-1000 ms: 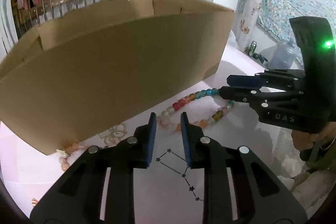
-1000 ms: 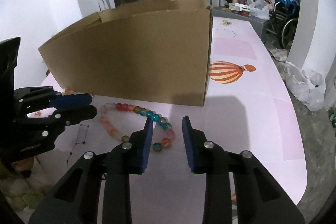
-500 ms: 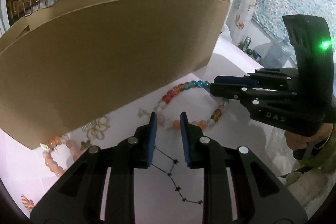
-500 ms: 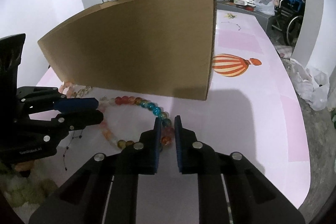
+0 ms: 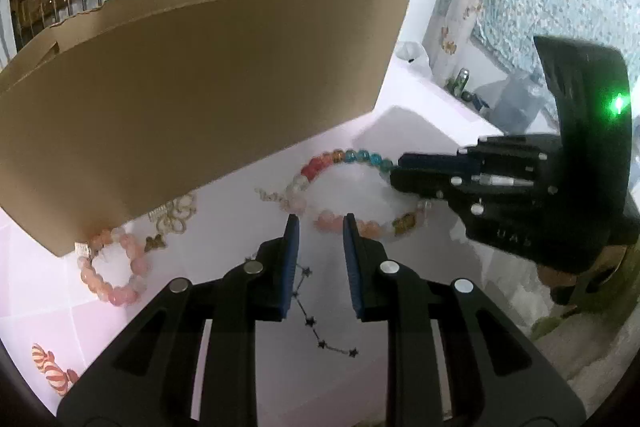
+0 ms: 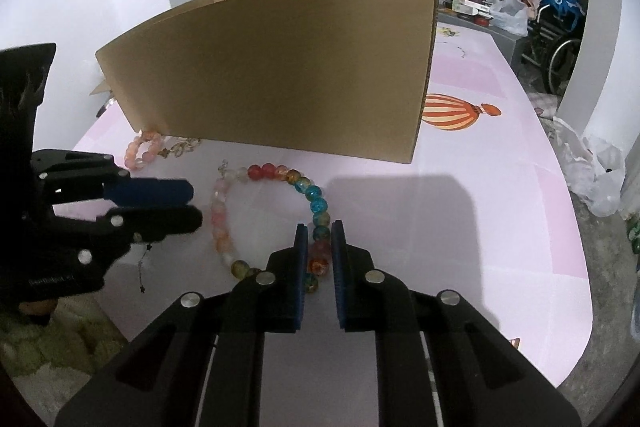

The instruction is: Organize jewelry

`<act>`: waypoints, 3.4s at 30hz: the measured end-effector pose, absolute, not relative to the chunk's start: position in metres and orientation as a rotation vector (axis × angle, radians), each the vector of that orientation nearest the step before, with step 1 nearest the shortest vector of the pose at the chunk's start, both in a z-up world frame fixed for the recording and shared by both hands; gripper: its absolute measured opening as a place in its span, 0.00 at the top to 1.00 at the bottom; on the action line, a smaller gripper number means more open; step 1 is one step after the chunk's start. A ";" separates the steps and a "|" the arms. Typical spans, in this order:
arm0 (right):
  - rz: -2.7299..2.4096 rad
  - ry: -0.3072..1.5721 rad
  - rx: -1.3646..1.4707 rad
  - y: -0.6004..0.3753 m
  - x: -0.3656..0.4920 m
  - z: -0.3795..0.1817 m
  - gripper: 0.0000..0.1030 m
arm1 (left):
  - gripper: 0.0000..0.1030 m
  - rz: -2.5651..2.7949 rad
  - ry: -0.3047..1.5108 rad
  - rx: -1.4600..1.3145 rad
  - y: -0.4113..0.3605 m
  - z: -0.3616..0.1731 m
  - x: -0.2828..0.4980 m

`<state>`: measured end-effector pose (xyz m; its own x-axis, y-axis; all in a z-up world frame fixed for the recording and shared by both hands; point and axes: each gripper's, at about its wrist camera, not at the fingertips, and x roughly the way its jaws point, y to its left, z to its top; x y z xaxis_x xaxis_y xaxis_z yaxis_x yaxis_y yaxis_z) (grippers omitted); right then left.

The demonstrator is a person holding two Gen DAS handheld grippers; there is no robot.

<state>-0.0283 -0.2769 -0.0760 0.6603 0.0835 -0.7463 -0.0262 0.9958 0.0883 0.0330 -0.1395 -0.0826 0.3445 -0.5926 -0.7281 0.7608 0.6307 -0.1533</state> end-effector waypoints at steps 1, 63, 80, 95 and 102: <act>0.060 0.848 0.072 -0.277 -0.028 -0.076 0.88 | 0.80 -0.887 0.835 0.227 -0.139 -0.081 0.035; 0.054 0.830 0.086 -0.280 -0.029 -0.076 0.88 | 0.59 -0.837 0.791 0.192 -0.131 -0.068 0.066; 0.048 0.815 0.059 -0.280 -0.030 -0.077 0.88 | 0.77 -0.866 0.832 0.316 -0.168 -0.092 0.057; 0.020 0.795 0.045 -0.279 -0.032 -0.077 0.90 | 0.92 -0.855 0.771 0.372 -0.168 -0.087 0.048; 0.006 0.768 0.030 -0.277 -0.040 -0.070 0.90 | 0.92 -0.865 0.735 0.367 -0.165 -0.075 0.038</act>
<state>-0.0399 -0.2773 -0.0701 0.7195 0.0167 -0.6943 0.0052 0.9996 0.0294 0.0384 -0.1655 -0.0751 0.4291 -0.5541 -0.7134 0.7934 0.6087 0.0044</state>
